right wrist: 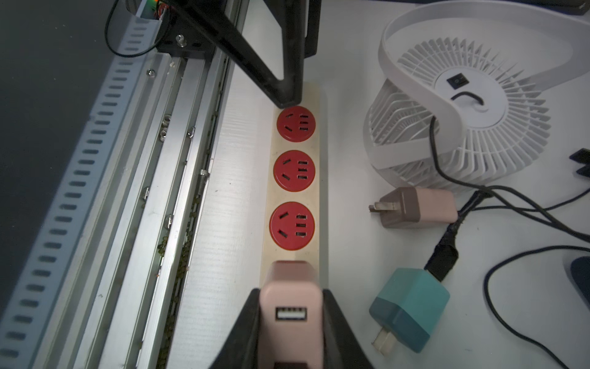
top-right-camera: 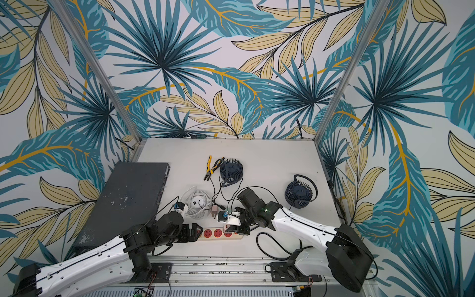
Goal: Plug the desk fan into the power strip
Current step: Insert the plug into the socket.
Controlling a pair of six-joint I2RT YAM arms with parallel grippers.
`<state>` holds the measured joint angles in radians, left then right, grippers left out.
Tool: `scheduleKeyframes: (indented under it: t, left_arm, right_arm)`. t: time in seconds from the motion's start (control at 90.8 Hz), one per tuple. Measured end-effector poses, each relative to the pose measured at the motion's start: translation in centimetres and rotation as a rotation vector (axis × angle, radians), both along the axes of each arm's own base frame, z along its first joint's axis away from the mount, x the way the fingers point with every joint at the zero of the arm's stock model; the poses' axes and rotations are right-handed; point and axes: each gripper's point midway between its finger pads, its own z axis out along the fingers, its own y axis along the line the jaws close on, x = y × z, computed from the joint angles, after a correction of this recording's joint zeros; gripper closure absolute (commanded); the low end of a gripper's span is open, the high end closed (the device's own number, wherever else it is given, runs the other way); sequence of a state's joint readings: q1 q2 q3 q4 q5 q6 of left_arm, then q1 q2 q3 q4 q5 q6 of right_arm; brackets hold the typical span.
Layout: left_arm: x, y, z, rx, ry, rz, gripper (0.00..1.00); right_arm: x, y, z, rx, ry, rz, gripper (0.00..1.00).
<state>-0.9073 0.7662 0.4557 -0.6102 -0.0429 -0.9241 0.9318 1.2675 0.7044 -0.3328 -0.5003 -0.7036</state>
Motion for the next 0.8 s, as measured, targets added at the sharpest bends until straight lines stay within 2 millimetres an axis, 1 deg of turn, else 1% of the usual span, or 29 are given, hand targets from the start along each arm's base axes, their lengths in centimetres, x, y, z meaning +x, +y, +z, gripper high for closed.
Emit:
scheduleKeyframes:
  t: [0.088,0.242,0.408,0.54,0.617,0.804]
  left_arm:
    - [0.2,0.8,-0.9,0.019,0.017,0.024,0.08]
    - [0.1,1.4,-1.7,0.035,0.031,0.035,0.18]
    - [-0.4,2.1,-3.0,0.061,0.056,0.040,0.28]
    - [-0.9,2.7,-4.2,0.083,0.080,0.044,0.32]
    - [-1.1,2.9,-4.4,0.086,0.087,0.051,0.35]
    - [-1.2,3.0,-4.3,0.070,0.079,0.061,0.39]
  right_arm:
    - [-0.1,-0.5,-0.8,-0.018,-0.014,0.006,1.00]
    - [0.3,-0.3,-0.8,-0.003,-0.052,0.009,1.00]
    - [0.5,-0.1,-0.7,0.002,-0.062,0.008,1.00]
    - [0.5,0.0,-0.8,0.005,-0.063,0.013,1.00]
    - [0.5,0.0,-0.8,0.011,-0.071,0.019,1.00]
    - [0.2,-0.2,-1.1,0.025,-0.096,0.049,1.00]
